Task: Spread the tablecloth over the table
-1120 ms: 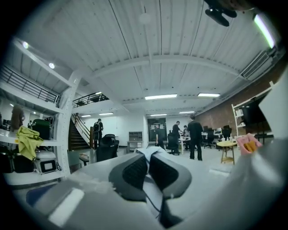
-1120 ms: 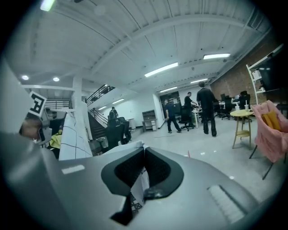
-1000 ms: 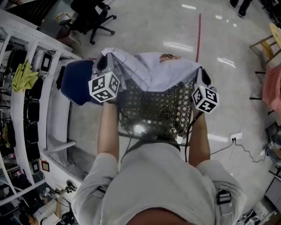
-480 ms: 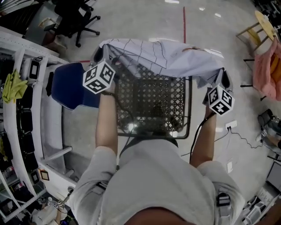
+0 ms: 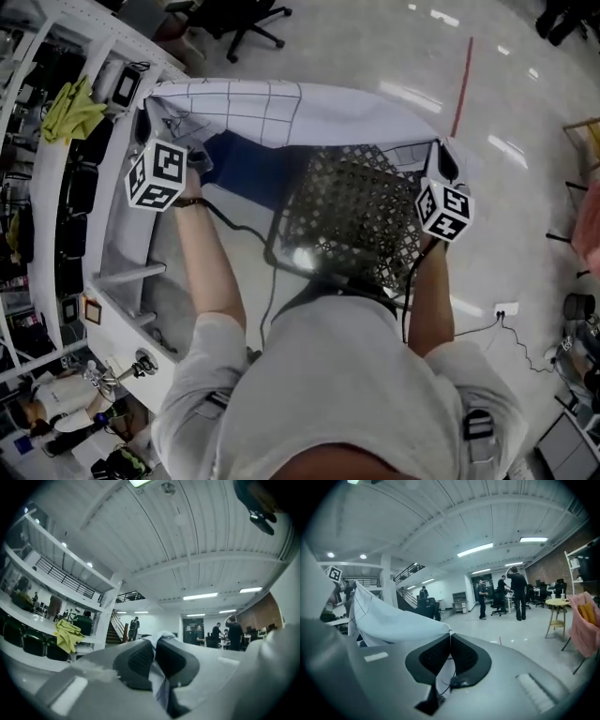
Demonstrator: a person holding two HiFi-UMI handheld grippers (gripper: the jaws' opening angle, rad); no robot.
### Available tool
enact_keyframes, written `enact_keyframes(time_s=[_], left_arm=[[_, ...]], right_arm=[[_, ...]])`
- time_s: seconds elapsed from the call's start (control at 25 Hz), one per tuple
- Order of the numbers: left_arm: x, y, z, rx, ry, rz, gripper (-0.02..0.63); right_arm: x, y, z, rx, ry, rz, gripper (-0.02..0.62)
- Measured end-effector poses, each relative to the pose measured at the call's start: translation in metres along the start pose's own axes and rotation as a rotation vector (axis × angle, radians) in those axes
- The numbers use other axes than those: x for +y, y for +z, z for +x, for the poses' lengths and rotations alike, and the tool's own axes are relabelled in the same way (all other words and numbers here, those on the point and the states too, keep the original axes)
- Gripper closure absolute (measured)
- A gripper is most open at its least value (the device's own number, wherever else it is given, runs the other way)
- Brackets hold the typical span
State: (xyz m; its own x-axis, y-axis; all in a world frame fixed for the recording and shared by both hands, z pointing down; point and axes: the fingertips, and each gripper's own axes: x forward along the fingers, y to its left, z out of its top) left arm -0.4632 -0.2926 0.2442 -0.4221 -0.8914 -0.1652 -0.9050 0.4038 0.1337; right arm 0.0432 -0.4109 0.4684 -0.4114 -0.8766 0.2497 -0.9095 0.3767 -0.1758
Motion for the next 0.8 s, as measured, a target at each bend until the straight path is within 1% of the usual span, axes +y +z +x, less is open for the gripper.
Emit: enact_keyframes(time_s=[0.08,0.2,0.28,0.4,0.52,0.6,0.68,0.76,0.8], left_arm=[[0.015,-0.027,-0.004,0.074,0.003,0.025,0.581],[0.02,-0.076,-0.011,0.179,-0.017,0.041,0.58],[0.009,-0.108,-0.018,0.235,-0.044,0.032,0.58],[-0.032,-0.148,-0.027,0.287,-0.123,0.007,0.58],[-0.073,-0.168,-0.033,0.301,-0.211,-0.016,0.58],[-0.083,-0.174,-0.037,0.3,-0.23,-0.059,0.58],[-0.073,-0.171,-0.041,0.28,-0.203,-0.126,0.58],[-0.052,-0.157,-0.045,0.231,-0.151,-0.192,0.58],[-0.041,-0.145,-0.047,0.198,-0.127,-0.206,0.58]], right_arm=[[0.014,-0.007,0.004,0.02,0.011,-0.002,0.588],[0.019,-0.01,0.001,0.016,-0.014,0.002,0.589],[0.006,-0.009,-0.007,0.017,-0.044,0.001,0.589],[-0.045,-0.011,-0.036,0.018,-0.131,0.013,0.589],[-0.104,-0.015,-0.082,0.011,-0.237,0.027,0.588],[-0.126,-0.021,-0.107,0.02,-0.276,0.023,0.588],[-0.126,-0.034,-0.119,0.04,-0.27,0.018,0.586],[-0.11,-0.049,-0.119,0.066,-0.232,0.011,0.586],[-0.098,-0.057,-0.114,0.083,-0.204,0.004,0.588]])
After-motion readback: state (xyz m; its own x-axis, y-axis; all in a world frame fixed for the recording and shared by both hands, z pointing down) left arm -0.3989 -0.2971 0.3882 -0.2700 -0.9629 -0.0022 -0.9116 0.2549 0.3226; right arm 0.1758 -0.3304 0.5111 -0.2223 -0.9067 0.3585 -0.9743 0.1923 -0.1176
